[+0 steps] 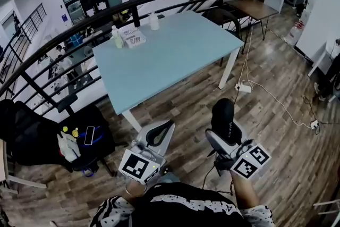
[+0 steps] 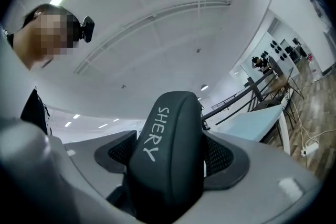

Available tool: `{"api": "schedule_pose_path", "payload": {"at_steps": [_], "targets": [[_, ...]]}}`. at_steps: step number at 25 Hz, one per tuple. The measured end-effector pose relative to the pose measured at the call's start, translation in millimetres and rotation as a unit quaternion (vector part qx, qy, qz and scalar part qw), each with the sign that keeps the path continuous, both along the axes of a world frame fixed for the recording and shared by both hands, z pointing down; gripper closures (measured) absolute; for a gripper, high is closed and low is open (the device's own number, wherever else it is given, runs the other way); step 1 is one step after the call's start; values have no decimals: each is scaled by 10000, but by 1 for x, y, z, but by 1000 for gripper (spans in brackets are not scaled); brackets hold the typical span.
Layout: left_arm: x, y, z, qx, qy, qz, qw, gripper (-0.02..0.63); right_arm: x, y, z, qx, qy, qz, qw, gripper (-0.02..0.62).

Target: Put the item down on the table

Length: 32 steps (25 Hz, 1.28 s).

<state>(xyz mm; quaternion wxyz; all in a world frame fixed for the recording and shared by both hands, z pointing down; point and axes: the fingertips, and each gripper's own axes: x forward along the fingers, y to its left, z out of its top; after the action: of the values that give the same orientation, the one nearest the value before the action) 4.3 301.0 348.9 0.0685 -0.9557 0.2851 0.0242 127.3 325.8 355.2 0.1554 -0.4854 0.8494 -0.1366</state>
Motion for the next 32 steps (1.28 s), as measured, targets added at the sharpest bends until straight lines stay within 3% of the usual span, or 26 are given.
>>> {"api": "schedule_pose_path", "payload": {"at_steps": [8,12,18,32], "targets": [[-34,-65,-9,-103,34,-212,9997,606,-28,-71,-9,-17,69,-134,9999,208],[-62,-100,-9,58,4,-368,9993,606,-48,-106,-9,-83,104,-203,9997,209],[-95,-143,5,-279,25,-563,9980,606,-77,-150,-3,-189,119,-298,9993,209],[-147,-217,24,-467,466,-436,9969,606,-119,-213,11,-449,430,-76,9980,209]]}}
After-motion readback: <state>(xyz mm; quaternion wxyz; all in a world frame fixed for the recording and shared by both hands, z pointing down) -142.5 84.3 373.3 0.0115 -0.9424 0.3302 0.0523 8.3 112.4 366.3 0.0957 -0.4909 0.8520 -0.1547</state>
